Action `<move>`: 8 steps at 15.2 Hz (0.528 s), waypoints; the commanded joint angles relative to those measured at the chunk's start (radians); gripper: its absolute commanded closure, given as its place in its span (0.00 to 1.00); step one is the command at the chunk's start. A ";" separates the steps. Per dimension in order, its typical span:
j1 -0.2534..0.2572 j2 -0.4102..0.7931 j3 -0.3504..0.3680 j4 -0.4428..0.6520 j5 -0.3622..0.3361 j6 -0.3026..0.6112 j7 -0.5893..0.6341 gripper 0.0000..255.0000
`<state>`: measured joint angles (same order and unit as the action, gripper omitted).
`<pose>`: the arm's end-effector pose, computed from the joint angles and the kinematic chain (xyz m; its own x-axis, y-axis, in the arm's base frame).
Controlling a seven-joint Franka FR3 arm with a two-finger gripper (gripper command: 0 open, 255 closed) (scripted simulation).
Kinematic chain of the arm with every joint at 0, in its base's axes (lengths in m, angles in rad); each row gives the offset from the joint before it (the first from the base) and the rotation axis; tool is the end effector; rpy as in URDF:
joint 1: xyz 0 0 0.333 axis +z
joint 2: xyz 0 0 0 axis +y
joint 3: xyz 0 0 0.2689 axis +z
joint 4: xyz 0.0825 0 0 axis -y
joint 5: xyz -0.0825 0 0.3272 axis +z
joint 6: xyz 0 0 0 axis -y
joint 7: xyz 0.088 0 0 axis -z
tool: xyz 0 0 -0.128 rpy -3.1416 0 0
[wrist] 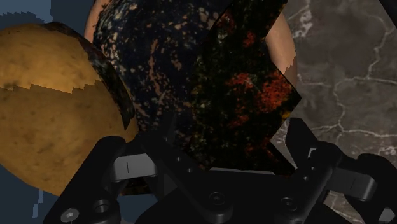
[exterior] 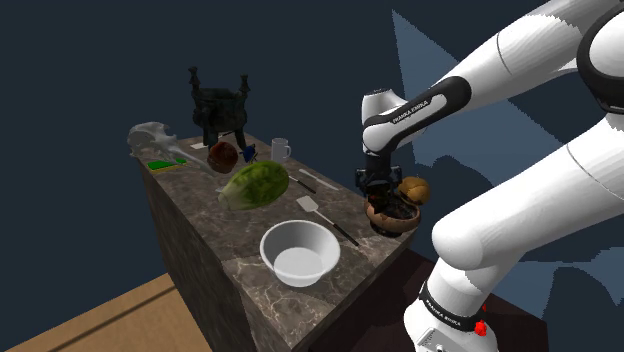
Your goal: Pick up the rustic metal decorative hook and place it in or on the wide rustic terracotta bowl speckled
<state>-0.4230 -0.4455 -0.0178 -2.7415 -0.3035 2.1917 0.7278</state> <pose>0.2956 -0.1562 0.3211 0.5647 -0.8236 0.0523 -0.8071 -0.5380 0.2432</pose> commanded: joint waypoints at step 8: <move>0.025 -0.065 0.019 0.083 0.041 -0.151 -0.016 0.00</move>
<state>-0.4021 -0.4868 -0.0009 -2.6781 -0.2717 2.0863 0.7204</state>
